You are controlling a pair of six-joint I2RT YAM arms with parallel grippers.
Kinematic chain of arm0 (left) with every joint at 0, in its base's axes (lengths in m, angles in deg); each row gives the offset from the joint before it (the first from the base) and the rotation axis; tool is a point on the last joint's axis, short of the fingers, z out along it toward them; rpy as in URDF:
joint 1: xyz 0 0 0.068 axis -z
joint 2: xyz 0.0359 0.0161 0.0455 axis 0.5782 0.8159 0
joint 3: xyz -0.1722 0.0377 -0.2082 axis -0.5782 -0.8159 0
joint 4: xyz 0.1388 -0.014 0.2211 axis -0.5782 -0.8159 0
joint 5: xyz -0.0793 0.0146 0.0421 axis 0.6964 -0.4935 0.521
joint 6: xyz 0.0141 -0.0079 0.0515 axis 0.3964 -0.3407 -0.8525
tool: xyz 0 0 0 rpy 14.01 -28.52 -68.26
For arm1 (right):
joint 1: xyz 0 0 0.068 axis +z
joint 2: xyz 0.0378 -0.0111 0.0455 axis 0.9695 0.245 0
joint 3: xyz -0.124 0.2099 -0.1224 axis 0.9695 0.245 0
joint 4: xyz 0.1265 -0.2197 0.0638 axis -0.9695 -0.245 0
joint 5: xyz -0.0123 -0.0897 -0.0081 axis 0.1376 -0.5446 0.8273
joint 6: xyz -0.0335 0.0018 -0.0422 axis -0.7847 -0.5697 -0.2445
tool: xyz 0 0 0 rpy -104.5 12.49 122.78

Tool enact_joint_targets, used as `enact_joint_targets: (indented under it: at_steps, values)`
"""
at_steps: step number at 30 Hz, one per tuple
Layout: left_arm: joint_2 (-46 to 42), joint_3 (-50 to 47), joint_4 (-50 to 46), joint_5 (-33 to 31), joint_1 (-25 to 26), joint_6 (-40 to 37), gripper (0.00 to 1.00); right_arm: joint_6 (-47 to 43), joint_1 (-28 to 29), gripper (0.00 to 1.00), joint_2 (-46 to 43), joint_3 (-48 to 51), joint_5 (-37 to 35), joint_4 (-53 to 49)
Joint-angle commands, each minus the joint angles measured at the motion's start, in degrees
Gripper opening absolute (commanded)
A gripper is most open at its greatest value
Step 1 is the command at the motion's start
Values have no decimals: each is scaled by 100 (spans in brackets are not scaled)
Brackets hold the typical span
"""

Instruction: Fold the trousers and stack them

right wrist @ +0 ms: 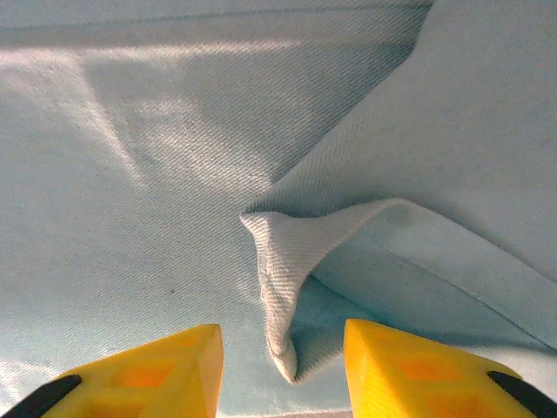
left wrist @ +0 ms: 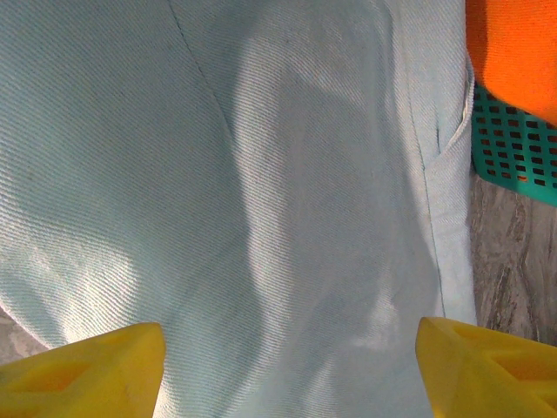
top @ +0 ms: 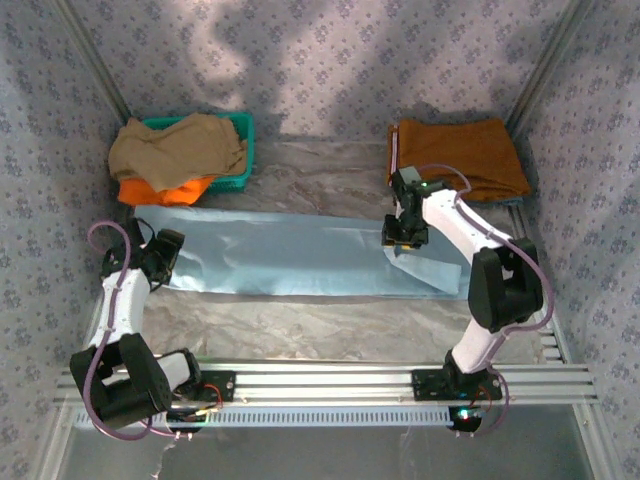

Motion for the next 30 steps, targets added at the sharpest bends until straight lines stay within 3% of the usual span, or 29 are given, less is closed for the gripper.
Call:
enact_joint_targets:
  at_steps: [1, 4, 8, 9, 12, 16, 22, 27, 30]
  values:
    - [-72, 130, -87, 104, 11, -77, 76, 190, 169, 43, 174, 78, -90, -45]
    - [-89, 117, -97, 105, 11, -79, 76, 241, 255, 36, 303, 34, -60, -50]
    - [-128, 150, -136, 97, 11, -85, 76, 281, 227, 2, 287, -77, -248, -158]
    - [-134, 158, -141, 98, 11, -77, 76, 327, 186, 0, 227, -104, -292, -232]
    - [-157, 210, -150, 97, 11, -51, 76, 388, -195, 0, -24, -252, -701, -397]
    - [-110, 296, -93, 146, 11, 2, 76, 423, -1215, 0, -298, -479, -1166, -447]
    - [64, 425, -11, 194, 110, 22, 76, 350, -2500, 0, -35, -848, -1056, -217]
    - [253, 551, 17, 199, 305, -13, 76, 300, -2990, 0, 615, -1224, -1069, -155]
    - [338, 608, 16, 188, 420, -32, 76, 352, -3145, 0, 873, -1451, -1439, -301]
